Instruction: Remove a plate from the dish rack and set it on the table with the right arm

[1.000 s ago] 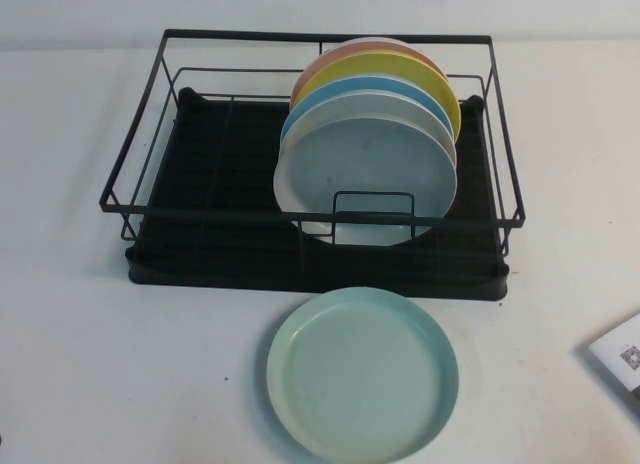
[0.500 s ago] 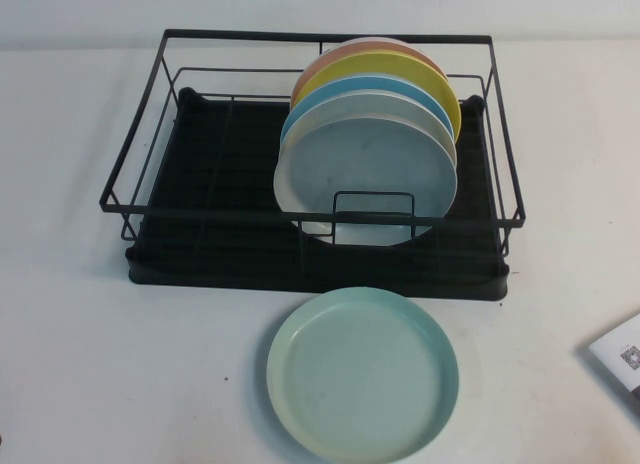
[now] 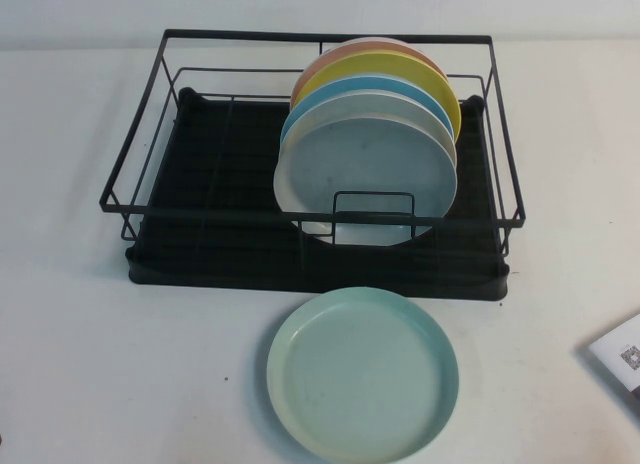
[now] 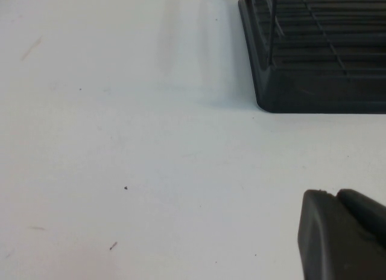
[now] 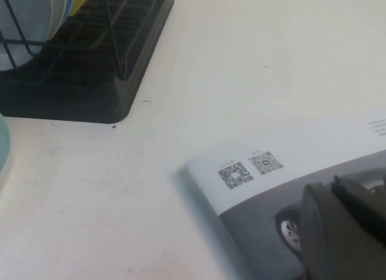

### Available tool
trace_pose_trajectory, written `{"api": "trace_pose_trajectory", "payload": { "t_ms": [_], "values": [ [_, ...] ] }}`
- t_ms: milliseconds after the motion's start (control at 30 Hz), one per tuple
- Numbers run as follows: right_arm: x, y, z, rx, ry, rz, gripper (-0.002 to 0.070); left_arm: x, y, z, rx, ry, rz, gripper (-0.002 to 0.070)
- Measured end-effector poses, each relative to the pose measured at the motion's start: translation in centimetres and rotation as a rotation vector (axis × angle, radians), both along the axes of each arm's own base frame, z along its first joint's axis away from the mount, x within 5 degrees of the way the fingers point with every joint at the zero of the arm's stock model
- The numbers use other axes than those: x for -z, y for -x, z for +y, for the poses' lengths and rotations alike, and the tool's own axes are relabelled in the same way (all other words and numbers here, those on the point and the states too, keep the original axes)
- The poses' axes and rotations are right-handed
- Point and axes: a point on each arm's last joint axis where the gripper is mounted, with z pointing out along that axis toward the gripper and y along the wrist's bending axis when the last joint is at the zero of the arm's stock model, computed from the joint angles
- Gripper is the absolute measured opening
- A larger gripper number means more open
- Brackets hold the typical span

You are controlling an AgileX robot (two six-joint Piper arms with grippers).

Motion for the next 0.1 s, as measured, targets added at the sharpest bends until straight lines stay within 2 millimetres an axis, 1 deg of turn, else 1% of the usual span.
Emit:
{"api": "trace_pose_trajectory", "payload": {
  "t_ms": [100],
  "values": [
    [0.0,0.0,0.01,0.0,-0.004,0.0,-0.0018,0.0,0.0,0.0,0.0,0.0,0.0,-0.0004]
  ]
}}
